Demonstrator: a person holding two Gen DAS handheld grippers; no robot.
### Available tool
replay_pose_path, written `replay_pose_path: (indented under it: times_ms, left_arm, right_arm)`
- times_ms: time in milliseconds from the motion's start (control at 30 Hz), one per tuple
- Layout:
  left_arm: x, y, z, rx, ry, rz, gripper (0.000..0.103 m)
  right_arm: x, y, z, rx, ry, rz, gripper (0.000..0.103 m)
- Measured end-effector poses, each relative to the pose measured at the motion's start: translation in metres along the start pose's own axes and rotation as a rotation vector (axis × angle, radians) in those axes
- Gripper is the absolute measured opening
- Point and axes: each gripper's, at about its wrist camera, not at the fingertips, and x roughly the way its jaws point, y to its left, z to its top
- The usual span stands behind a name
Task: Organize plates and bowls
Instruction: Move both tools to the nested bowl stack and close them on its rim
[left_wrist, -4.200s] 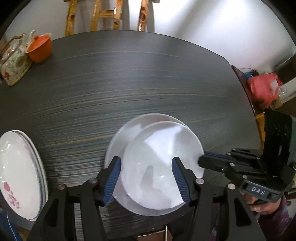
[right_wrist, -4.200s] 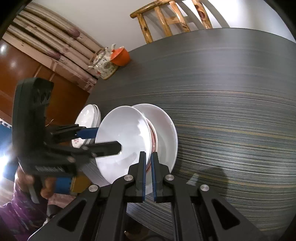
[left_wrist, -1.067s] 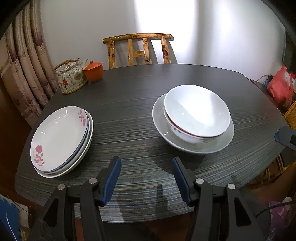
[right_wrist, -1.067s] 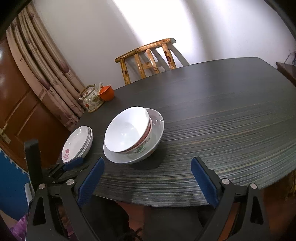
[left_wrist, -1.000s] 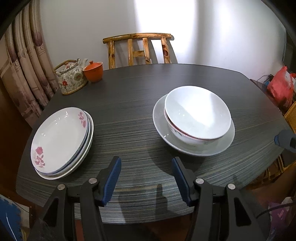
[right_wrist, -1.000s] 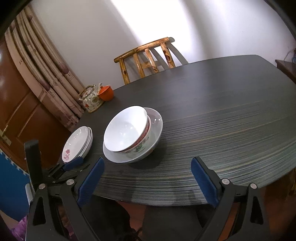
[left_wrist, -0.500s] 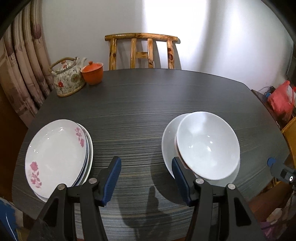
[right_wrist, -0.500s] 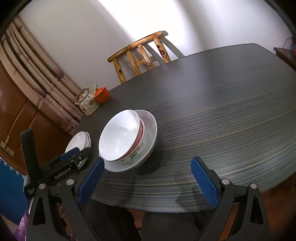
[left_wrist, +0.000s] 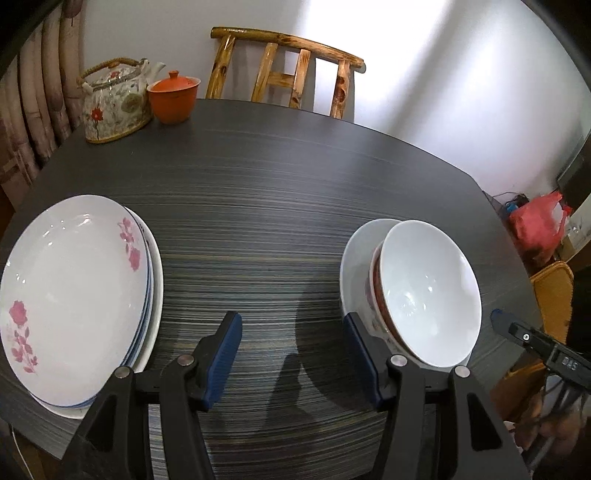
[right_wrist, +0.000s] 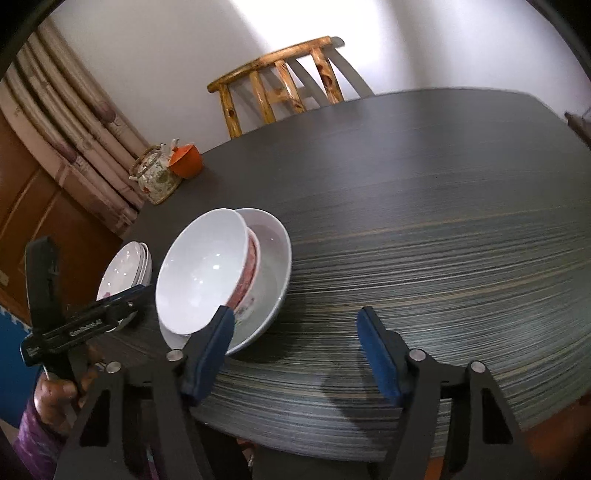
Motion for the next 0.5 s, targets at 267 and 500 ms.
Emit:
replay_pose_path:
  times_ms: [267, 500]
  left_arm:
    - [0.007, -0.006, 0.006, 0.031, 0.073, -0.083, 0.058]
    - [0.025, -0.011, 0.007, 0.059, 0.135, -0.074, 0.058]
  right_arm:
    - [0.013, -0.019, 0.008, 0.032, 0.030, 0.019, 0.066]
    - [0.023, -0.026, 0.016, 0.047, 0.066, 0.080, 0.066]
